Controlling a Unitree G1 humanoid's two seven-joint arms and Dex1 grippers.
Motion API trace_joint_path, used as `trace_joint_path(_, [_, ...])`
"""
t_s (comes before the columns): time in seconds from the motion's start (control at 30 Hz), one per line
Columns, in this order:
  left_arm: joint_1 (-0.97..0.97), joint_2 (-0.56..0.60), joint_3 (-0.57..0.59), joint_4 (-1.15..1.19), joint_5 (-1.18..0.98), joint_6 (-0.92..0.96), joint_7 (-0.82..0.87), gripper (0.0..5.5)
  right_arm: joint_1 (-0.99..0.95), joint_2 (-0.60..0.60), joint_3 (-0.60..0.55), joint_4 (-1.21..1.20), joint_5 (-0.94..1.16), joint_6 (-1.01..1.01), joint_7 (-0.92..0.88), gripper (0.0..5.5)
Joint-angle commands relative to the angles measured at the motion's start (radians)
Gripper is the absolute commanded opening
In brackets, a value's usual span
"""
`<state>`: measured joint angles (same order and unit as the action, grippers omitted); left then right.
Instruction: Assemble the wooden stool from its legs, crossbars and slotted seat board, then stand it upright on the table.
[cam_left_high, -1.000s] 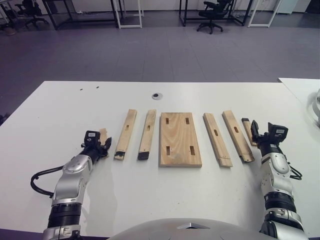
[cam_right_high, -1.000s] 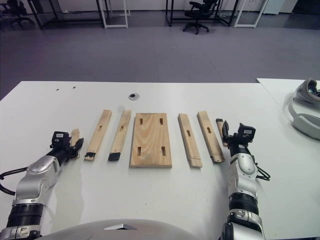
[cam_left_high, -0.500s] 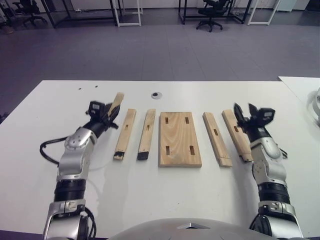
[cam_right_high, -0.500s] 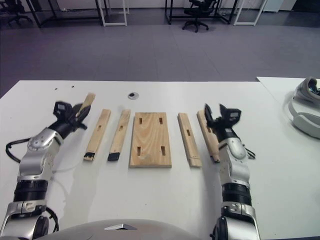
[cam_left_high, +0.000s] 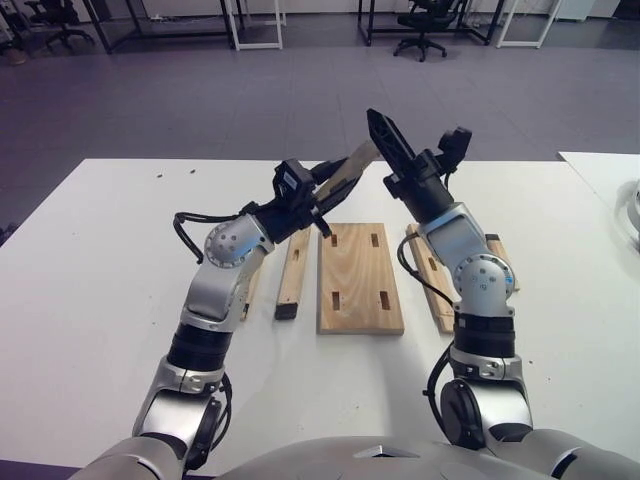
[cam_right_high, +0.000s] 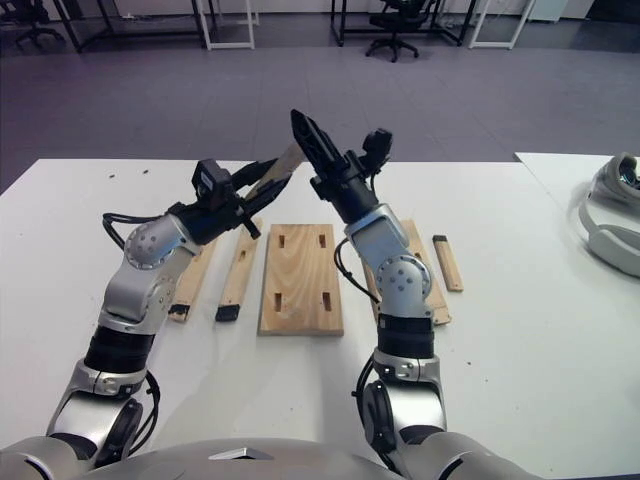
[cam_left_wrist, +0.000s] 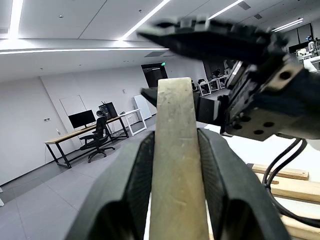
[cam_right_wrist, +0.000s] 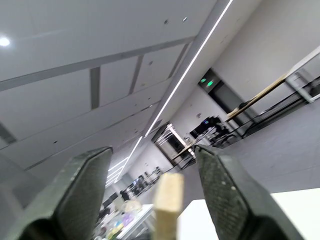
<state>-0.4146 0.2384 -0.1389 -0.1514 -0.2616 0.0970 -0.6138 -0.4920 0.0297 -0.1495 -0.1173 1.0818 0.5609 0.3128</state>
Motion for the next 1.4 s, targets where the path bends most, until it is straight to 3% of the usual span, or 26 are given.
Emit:
trace_joint_path(0.03, [-0.021,0.006,-0.007,-0.001,0.020,-0.014,-0.006,1.28,0.038,-0.002,0.017,-0.025,0.010,0.052,-0.021,2.85])
trace_joint_path(0.47, [-0.028,0.044,-0.025,0.016,0.081,-0.071,-0.036,1.28,0.024,-0.019,-0.034,-0.007,0.051,0.125,-0.083,0.42])
trace_joint_path(0.67, [-0.022,0.041,-0.032,0.026,0.091,-0.058,-0.035,1.28,0.035,-0.041,-0.017,-0.003,-0.047,0.075,-0.089,0.42])
trace_joint_path(0.77, [0.000,0.037,-0.034,0.037,0.103,-0.044,-0.013,1.97,0.096,-0.072,-0.090,0.023,-0.159,-0.032,-0.140,0.42])
trace_joint_path(0.87, [0.034,0.043,0.024,0.036,0.072,-0.021,0.025,2.49,0.225,-0.095,-0.194,-0.036,-0.160,-0.070,-0.176,0.42])
trace_joint_path(0.97, [0.057,0.026,0.103,0.064,0.079,-0.018,0.125,3.00,0.342,-0.115,-0.227,-0.092,-0.167,-0.059,-0.193,0.42])
trace_joint_path(1.4, [0.109,0.021,0.138,0.112,0.110,-0.061,0.204,3.04,0.411,-0.190,-0.260,-0.053,-0.257,-0.080,-0.183,0.42])
